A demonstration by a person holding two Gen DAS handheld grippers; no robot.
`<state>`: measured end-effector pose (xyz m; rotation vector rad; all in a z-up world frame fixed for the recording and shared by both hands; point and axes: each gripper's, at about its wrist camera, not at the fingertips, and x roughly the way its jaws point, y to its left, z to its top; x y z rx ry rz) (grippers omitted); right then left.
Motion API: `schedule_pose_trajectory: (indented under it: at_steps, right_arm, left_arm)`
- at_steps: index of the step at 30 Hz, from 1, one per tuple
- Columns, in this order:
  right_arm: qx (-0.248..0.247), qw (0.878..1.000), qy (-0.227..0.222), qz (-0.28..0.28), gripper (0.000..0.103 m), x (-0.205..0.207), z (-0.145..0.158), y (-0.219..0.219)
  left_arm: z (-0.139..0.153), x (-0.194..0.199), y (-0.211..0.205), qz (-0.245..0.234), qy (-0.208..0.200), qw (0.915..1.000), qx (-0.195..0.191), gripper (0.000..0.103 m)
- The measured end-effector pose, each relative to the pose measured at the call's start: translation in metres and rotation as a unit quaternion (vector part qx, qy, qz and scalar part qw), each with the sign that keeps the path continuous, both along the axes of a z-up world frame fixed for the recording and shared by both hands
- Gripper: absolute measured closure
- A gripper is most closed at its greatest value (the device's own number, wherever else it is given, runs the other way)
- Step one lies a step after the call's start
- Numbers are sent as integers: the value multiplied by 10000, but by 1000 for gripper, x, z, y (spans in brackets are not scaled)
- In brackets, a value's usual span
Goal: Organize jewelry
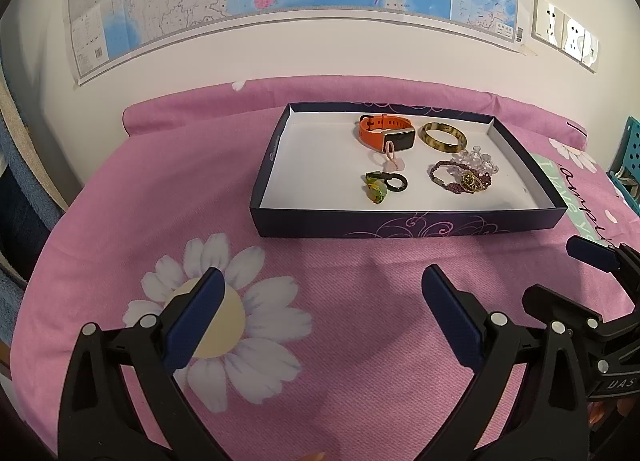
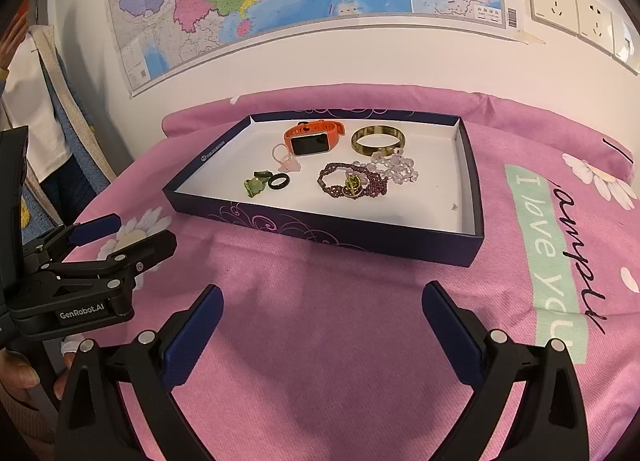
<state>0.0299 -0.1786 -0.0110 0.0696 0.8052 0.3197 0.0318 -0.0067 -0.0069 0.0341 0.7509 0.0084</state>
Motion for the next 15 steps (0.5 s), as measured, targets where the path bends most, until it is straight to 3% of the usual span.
schedule_pose_trajectory:
  at_steps: [15]
  right_arm:
    - [11,10000,-6,-5,7,0,-1,0]
  left_arm:
    - [0,1,0,-63,6,9999,-93,6]
